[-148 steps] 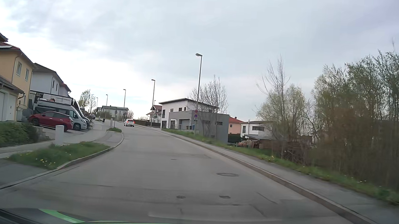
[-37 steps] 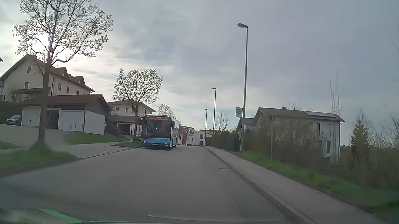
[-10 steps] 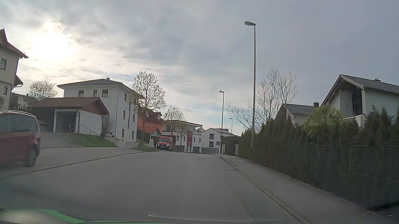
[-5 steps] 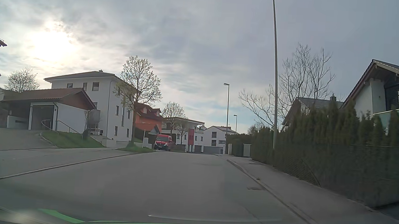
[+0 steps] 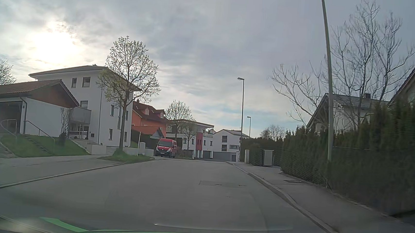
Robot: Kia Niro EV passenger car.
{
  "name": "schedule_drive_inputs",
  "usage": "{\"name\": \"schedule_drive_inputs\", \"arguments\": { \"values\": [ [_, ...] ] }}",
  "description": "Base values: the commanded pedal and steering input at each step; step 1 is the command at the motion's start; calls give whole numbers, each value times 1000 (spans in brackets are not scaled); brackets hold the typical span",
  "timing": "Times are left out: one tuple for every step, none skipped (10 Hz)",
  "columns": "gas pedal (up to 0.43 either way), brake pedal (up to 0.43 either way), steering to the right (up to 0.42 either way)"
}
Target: Follow the waypoints while adhering to traffic rules and regulations
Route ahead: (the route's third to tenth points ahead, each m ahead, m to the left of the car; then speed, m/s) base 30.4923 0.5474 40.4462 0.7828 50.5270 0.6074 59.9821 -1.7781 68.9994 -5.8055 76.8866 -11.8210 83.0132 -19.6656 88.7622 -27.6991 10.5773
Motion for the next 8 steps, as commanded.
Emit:
{"name": "schedule_drive_inputs", "arguments": {
  "values": [
    [118, 0, -2],
    [118, 0, -2],
    [118, 0, -2],
    [118, 0, -2],
    [118, 0, -1],
    [110, 0, 0],
    [47, 0, 1],
    [39, 0, 2]
  ]
}}
